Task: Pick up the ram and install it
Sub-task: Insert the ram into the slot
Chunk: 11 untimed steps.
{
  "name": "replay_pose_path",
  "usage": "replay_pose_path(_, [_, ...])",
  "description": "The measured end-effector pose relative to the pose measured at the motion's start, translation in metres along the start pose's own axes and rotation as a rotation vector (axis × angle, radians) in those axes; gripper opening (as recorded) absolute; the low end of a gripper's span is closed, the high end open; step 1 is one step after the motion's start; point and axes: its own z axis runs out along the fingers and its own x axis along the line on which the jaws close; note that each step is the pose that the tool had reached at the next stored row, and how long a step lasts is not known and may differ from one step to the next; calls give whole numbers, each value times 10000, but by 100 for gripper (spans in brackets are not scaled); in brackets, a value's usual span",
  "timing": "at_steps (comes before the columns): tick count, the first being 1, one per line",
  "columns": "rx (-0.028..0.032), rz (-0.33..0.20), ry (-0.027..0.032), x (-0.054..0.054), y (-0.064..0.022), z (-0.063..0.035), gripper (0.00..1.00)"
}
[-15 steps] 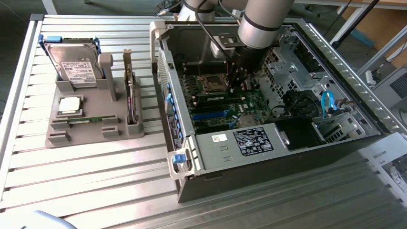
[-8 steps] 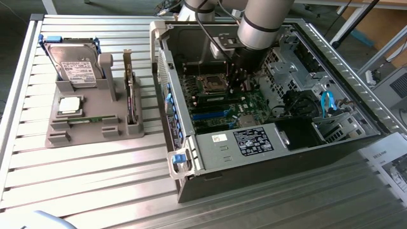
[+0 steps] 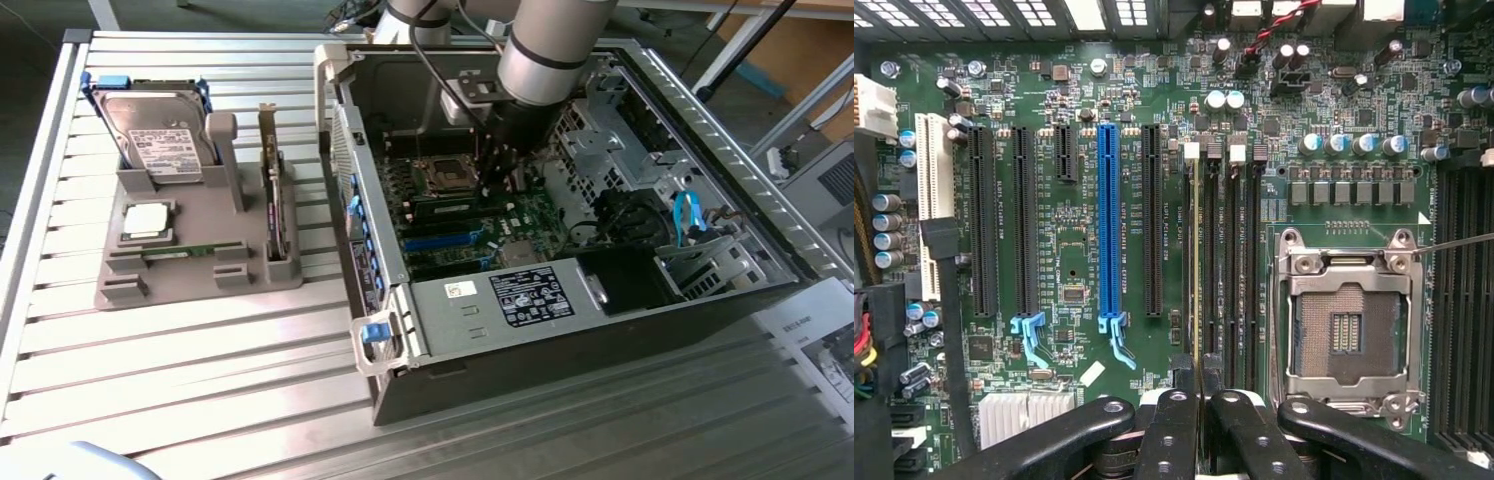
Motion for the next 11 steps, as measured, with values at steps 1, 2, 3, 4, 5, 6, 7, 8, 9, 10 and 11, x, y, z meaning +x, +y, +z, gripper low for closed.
replay_pose_path(1, [1,0,-1,0,0,3,12])
replay_pose_path(2, [1,0,0,0,0,6,12])
replay_pose_path(3, [2,0,0,0,0,9,12])
replay_pose_path(4, [2,0,-1,0,0,13,12])
replay_pose_path(5, [3,0,-1,0,0,17,12])
replay_pose_path(6, [4,0,-1,0,0,21,12])
replay_pose_path(7, [4,0,0,0,0,24,12])
replay_pose_path(8, [5,0,0,0,0,27,12])
replay_pose_path(9, [6,1,0,0,0,31,12])
replay_pose_path(10, [6,0,0,0,0,34,12])
replay_pose_path(11, [7,0,1,0,0,37,12])
